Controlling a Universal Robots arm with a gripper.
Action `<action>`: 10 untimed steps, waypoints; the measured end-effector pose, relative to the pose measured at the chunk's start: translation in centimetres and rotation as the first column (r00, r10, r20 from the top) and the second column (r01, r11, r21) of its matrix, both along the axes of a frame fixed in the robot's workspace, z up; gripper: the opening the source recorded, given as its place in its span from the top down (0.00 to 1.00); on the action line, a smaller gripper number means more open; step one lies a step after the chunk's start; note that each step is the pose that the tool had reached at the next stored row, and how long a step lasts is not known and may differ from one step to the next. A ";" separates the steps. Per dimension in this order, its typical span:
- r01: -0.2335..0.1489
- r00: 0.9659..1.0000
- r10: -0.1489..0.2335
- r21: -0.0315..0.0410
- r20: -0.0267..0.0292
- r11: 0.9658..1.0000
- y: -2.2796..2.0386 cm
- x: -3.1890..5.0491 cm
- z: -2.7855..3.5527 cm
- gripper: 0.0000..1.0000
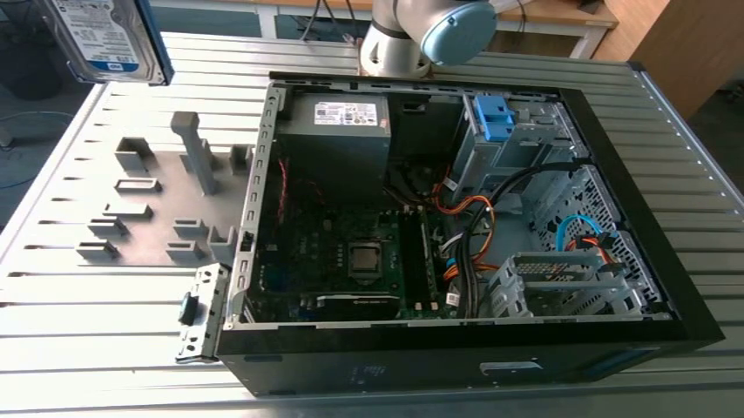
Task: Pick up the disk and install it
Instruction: 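Pick up the disk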
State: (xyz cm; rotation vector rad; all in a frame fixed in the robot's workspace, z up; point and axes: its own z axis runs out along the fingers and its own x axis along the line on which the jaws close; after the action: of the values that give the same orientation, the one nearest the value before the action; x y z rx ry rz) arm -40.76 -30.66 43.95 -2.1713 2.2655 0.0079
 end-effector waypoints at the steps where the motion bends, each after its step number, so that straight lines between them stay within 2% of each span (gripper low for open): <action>1: 0.000 1.000 0.000 0.000 0.000 1.000 0.00 0.00 0.09 0.64; 10: 0.000 1.000 0.000 0.000 0.000 1.000 0.00 0.00 0.81 0.64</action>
State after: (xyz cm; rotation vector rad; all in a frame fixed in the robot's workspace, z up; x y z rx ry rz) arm -40.76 -30.66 44.76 -2.1713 2.2656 0.0079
